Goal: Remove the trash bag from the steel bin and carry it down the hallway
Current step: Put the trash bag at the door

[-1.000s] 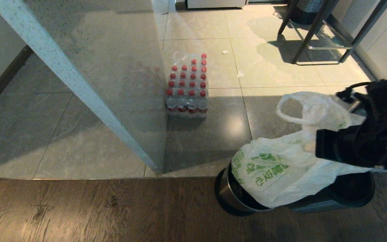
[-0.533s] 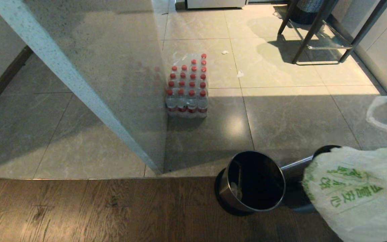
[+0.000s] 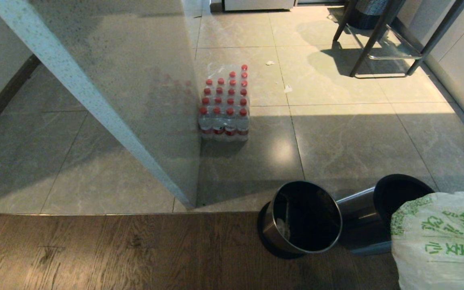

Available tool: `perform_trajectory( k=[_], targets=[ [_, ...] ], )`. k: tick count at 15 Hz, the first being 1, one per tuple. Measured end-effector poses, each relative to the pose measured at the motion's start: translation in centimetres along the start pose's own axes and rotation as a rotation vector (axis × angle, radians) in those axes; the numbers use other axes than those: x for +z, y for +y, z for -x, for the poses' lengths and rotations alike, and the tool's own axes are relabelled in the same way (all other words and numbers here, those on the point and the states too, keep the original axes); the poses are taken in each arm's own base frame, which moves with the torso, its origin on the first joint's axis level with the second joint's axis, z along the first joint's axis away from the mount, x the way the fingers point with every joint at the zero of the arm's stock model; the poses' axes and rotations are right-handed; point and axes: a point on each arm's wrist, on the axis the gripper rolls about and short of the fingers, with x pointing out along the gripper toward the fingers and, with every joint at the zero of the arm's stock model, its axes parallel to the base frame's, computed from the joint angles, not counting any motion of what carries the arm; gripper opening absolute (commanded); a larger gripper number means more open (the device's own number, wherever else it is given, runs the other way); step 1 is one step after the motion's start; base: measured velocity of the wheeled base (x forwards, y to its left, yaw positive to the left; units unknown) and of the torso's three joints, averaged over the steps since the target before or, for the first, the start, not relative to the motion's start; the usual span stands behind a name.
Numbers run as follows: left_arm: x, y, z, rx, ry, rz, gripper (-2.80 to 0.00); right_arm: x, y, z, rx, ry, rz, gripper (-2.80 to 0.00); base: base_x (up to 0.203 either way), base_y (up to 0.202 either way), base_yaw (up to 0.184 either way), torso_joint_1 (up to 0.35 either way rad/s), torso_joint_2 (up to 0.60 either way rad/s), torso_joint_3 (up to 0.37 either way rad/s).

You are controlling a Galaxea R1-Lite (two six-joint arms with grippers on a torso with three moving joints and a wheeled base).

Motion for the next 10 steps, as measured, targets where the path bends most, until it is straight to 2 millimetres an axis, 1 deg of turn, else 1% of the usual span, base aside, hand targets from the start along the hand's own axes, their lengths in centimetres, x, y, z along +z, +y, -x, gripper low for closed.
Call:
perform_trajectory(
  k=[3,5,8,9,10],
  targets=[
    [0.0,0.0,0.0,0.000,0.000,0.000,-2.80,-2.4,-1.8,1.0,0.016,-0.089,-0.017,-2.80,0.000,0.000,0.000,0.000,0.00,0.000],
    [0.0,0.0,0.0,0.000,0.000,0.000,-2.80,-4.1,-3.0,1.9,0.062,-0.156,0.005,-2.80,0.000,0.000,0.000,0.000,0.00,0.000],
    [0.0,0.0,0.0,0.000,0.000,0.000,-2.80,-7.3,-5.1,3.0,0.111,-0.254,0.117,-2.80,0.000,0.000,0.000,0.000,0.00,0.000],
    [0.0,0.0,0.0,0.000,0.000,0.000,-2.80,-8.3,-5.6,2.9,0.113,-0.264,0.165,-2.80,0.000,0.000,0.000,0.000,0.00,0.000],
    [0.0,0.0,0.0,0.000,0.000,0.000,-2.80,-8.8,-5.8,2.8,0.128,-0.283,0.197,-2.80,0.000,0.000,0.000,0.000,0.00,0.000]
  ],
)
